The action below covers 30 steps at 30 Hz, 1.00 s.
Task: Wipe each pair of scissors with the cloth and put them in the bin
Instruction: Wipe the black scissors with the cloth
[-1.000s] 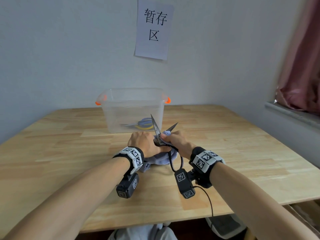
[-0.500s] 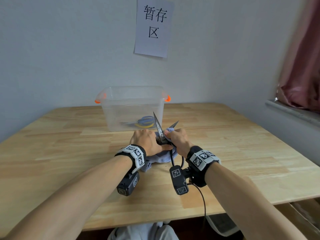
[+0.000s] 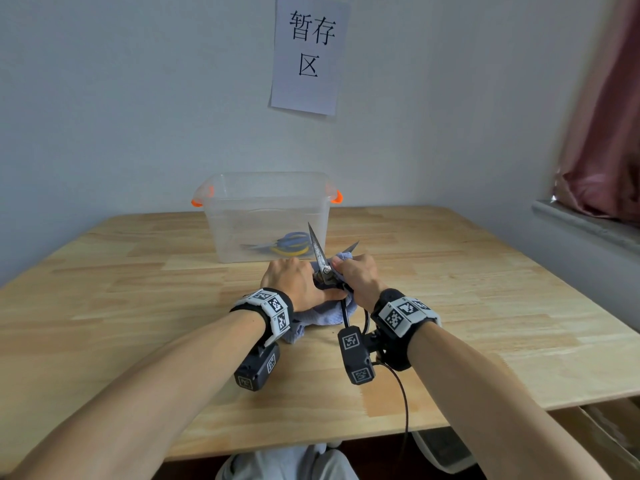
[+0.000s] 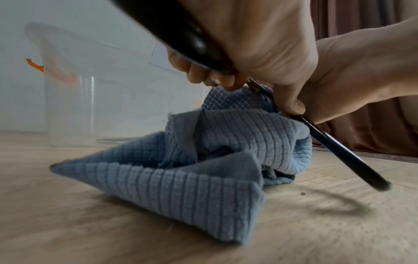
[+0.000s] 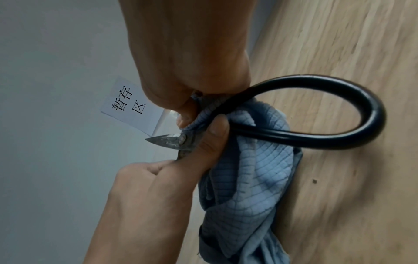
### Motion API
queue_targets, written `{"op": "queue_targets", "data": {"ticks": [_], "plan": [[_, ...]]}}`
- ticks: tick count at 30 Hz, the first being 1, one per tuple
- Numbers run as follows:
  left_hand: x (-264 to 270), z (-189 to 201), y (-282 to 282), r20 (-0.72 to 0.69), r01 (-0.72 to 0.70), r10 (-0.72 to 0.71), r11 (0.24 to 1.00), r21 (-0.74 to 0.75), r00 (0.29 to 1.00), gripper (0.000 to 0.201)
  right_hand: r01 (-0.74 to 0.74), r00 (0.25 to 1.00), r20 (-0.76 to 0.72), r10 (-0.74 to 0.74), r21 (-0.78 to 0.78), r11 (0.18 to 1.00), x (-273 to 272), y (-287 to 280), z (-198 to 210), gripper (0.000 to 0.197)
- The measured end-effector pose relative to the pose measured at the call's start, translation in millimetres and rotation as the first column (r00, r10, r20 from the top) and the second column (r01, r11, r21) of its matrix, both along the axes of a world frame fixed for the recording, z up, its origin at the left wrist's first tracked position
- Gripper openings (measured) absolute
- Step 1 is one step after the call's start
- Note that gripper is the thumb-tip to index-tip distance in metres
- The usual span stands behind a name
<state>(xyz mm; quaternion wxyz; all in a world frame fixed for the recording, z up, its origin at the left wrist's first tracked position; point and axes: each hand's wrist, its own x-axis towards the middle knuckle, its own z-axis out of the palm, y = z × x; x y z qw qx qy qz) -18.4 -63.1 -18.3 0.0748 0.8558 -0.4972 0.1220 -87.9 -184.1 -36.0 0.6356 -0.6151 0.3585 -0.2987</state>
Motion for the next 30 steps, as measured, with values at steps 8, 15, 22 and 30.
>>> {"op": "queue_targets", "data": {"ticks": [8, 15, 22, 30], "plan": [[6.1, -7.6, -3.3, 0.015, -0.021, 0.021, 1.0, -0.005, 1.0, 0.065, 0.006, 1.0, 0.027, -0.007, 0.029, 1.0, 1.2, 0.2, -0.6, 0.019], [6.4, -6.0, -1.3, 0.005, -0.042, 0.042, 0.999, 0.007, 0.999, 0.066, 0.036, 0.999, 0.021, -0.036, 0.016, 0.999, 2.2, -4.4, 0.1, 0.024], [7.8, -6.6, -1.6, 0.011, -0.046, 0.045, 0.999, 0.028, 0.999, 0.062, 0.042, 0.999, 0.024, -0.043, 0.021, 0.999, 5.6, -6.4, -1.8, 0.025], [9.9, -7.9, -0.9, 0.013, -0.05, 0.049, 0.998, 0.047, 0.999, 0.073, 0.065, 0.997, 0.031, -0.065, 0.014, 0.998, 5.5, -10.5, -2.8, 0.021]]}}
